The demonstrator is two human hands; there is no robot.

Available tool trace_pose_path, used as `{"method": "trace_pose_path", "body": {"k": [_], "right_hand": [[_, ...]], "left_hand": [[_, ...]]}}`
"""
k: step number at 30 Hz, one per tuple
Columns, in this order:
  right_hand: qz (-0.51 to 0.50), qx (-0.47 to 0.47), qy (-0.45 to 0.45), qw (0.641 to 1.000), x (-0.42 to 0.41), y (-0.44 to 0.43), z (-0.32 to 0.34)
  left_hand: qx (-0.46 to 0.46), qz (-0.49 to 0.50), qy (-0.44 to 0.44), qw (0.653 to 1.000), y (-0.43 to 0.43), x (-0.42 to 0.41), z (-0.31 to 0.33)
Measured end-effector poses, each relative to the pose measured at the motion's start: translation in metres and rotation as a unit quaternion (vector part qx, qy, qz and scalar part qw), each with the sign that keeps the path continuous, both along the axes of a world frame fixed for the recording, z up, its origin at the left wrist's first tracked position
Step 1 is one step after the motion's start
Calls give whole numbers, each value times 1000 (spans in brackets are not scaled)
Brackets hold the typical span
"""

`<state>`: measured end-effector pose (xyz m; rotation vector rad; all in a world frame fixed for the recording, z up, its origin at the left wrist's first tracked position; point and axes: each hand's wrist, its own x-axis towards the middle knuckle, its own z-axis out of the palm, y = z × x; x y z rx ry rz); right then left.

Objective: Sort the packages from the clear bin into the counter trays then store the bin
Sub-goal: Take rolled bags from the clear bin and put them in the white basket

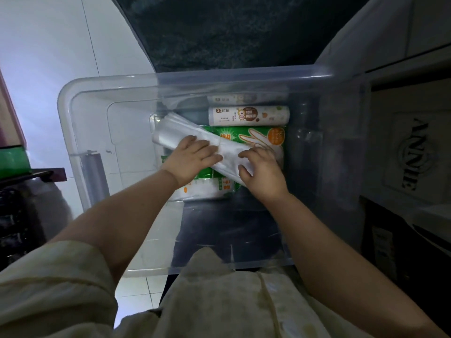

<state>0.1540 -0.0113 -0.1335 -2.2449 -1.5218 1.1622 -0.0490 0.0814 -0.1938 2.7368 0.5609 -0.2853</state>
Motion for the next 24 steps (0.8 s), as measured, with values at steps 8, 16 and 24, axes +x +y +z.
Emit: {"method": "trace_pose_path", "body": {"k": [8, 16, 24], "right_hand": [[-28, -3, 1, 1000, -5, -1, -11], [-37, 23, -9, 999, 0, 0, -12], [-39, 57, -15, 997, 9, -2, 14]], "left_hand": [[15, 45, 113, 993, -23, 10, -11], [91, -67, 156, 981, 5, 32, -18], [-48, -46, 163, 984, 26, 45, 9]]}}
